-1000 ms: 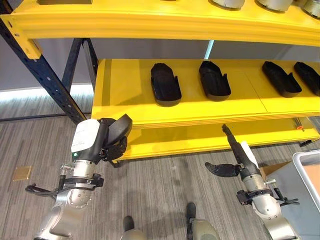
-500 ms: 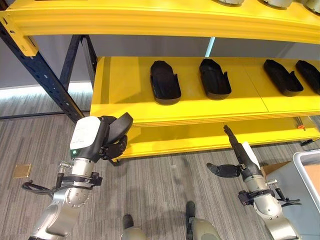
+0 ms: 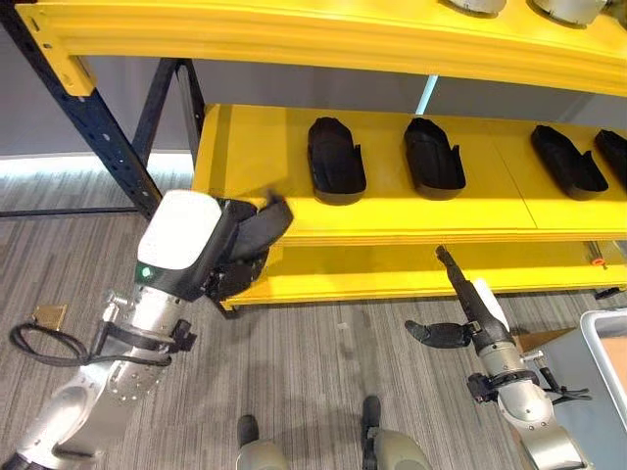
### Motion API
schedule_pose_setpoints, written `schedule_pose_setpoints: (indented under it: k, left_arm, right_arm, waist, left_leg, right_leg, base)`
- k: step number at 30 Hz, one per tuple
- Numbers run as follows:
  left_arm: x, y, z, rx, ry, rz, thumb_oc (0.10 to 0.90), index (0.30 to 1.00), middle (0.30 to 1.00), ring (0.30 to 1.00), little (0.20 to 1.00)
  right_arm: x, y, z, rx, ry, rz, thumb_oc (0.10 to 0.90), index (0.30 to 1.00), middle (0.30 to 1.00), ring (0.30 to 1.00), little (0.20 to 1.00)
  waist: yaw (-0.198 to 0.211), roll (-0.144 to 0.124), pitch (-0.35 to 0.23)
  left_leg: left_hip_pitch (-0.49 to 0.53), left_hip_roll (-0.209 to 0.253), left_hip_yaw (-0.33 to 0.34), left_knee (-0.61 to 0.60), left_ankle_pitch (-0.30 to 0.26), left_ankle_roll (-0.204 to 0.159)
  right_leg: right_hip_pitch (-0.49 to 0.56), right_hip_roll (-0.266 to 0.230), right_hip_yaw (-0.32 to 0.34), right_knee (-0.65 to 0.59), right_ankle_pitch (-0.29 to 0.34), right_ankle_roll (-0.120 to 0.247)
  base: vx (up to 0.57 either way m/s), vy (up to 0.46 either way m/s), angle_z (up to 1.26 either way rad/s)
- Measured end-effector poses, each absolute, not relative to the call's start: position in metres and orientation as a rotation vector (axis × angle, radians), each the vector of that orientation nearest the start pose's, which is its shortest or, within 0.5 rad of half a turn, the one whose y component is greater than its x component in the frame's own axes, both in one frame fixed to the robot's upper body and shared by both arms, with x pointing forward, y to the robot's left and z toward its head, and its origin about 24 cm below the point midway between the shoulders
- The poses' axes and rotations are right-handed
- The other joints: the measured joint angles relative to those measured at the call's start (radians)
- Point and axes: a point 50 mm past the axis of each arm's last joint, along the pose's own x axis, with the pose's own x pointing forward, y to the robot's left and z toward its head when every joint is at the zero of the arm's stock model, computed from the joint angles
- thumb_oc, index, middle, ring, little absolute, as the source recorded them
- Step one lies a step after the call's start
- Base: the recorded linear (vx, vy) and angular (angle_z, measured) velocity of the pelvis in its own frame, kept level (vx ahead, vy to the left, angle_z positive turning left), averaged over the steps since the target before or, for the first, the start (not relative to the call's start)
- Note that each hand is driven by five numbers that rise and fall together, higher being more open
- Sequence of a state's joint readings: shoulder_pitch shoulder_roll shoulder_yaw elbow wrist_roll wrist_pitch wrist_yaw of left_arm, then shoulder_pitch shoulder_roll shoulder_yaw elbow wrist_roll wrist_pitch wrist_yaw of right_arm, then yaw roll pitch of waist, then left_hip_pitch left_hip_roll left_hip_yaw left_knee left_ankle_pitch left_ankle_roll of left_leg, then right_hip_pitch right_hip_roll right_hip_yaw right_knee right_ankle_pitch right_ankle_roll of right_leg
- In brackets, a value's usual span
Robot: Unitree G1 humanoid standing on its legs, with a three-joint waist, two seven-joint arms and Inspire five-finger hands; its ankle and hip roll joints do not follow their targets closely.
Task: Move parts from the plastic box to the shelf.
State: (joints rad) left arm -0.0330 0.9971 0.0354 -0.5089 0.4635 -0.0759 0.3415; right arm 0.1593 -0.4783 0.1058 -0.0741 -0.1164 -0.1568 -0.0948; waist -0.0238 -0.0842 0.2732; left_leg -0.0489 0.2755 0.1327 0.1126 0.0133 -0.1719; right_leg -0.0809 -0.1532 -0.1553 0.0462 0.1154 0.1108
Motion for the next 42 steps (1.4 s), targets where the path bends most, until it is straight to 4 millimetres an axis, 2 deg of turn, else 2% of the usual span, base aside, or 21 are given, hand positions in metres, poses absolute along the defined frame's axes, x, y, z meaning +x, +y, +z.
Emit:
schedule_pose_setpoints:
  k: [1, 2, 3, 11, 19, 27, 33, 42]
  left_arm:
    - [0.217, 0.205, 0.254, 1.304, -1.02, 0.193, 0.4, 0.3, 0.3, 0.3, 0.3]
    - [0.214, 0.201, 0.267, 1.312, -1.085, 0.191, 0.4, 0.3, 0.3, 0.3, 0.3]
    - [0.211, 0.196, 0.27, 1.32, -1.112, 0.142, 0.4, 0.3, 0.3, 0.3, 0.3]
    - [0.198, 0.169, 0.269, 1.308, -1.268, -0.035, 0.4, 0.3, 0.3, 0.3, 0.3]
    - [0.196, 0.167, 0.269, 1.302, -1.286, -0.053, 0.4, 0.3, 0.3, 0.3, 0.3]
    - [0.198, 0.168, 0.267, 1.325, -1.275, -0.049, 0.4, 0.3, 0.3, 0.3, 0.3]
    - [0.214, 0.189, 0.244, 1.481, -1.112, -0.038, 0.4, 0.3, 0.3, 0.3, 0.3]
    - [0.222, 0.232, 0.225, 1.634, -0.87, 0.086, 0.4, 0.3, 0.3, 0.3, 0.3]
  right_arm:
    - [0.219, -0.212, 0.05, -0.566, -0.073, 0.075, 0.9, 1.0, 1.0, 1.0, 1.0]
    - [0.219, -0.212, 0.05, -0.567, -0.073, 0.075, 0.9, 1.0, 1.0, 1.0, 1.0]
    - [0.219, -0.212, 0.05, -0.568, -0.073, 0.075, 0.9, 1.0, 1.0, 1.0, 1.0]
    - [0.219, -0.212, 0.049, -0.583, -0.068, 0.09, 0.9, 1.0, 1.0, 1.0, 1.0]
    - [0.212, -0.217, 0.044, -0.603, -0.037, 0.097, 0.9, 1.0, 1.0, 1.0, 1.0]
    - [0.211, -0.218, 0.043, -0.604, -0.032, 0.096, 0.9, 1.0, 1.0, 1.0, 1.0]
    - [0.205, -0.22, 0.038, -0.606, -0.006, 0.095, 0.9, 1.0, 1.0, 1.0, 1.0]
    - [0.201, -0.222, 0.034, -0.607, 0.017, 0.094, 0.9, 1.0, 1.0, 1.0, 1.0]
  waist:
    - [-0.004, 0.0, 0.0]
    - [-0.007, 0.001, -0.001]
    - [-0.015, 0.006, -0.001]
    - [-0.053, 0.025, -0.007]
    - [-0.056, 0.047, -0.019]
    - [-0.055, 0.052, -0.026]
    - [-0.055, 0.065, -0.068]
    - [-0.051, 0.062, -0.07]
  left_leg:
    - [0.003, 0.0, 0.0, 0.0, -0.001, 0.0]
    - [0.004, -0.001, 0.0, 0.0, -0.001, 0.0]
    - [0.004, -0.002, 0.001, 0.0, -0.001, 0.0]
    - [0.035, -0.002, 0.015, -0.015, 0.005, -0.007]
    - [0.035, -0.002, 0.015, -0.015, 0.001, -0.001]
    - [0.033, -0.001, 0.015, -0.014, 0.001, -0.001]
    - [0.034, 0.0, 0.016, -0.019, 0.001, -0.002]
    - [0.02, 0.0, 0.014, -0.017, 0.002, -0.001]
  right_leg:
    - [0.005, 0.0, -0.001, -0.003, 0.001, -0.001]
    - [0.006, -0.001, 0.0, -0.004, 0.002, -0.001]
    - [0.007, -0.001, 0.0, -0.008, 0.004, 0.0]
    - [0.021, 0.004, 0.008, -0.009, 0.015, -0.001]
    - [0.02, 0.004, 0.009, -0.009, 0.014, -0.002]
    - [0.019, 0.002, 0.011, -0.009, 0.012, -0.007]
    - [0.016, 0.005, 0.011, -0.01, 0.012, -0.004]
    - [0.004, 0.003, 0.011, -0.007, 0.004, -0.002]
  base:
    - [0.0, 0.0, 0.0]
    - [0.0, 0.0, 0.0]
    - [0.0, 0.0, 0.0]
    - [0.01, 0.004, -0.05]
    - [0.0, 0.0, 0.0]
    - [0.0, 0.0, 0.0]
    - [0.0, 0.0, 0.0]
    - [0.0, 0.0, 0.0]
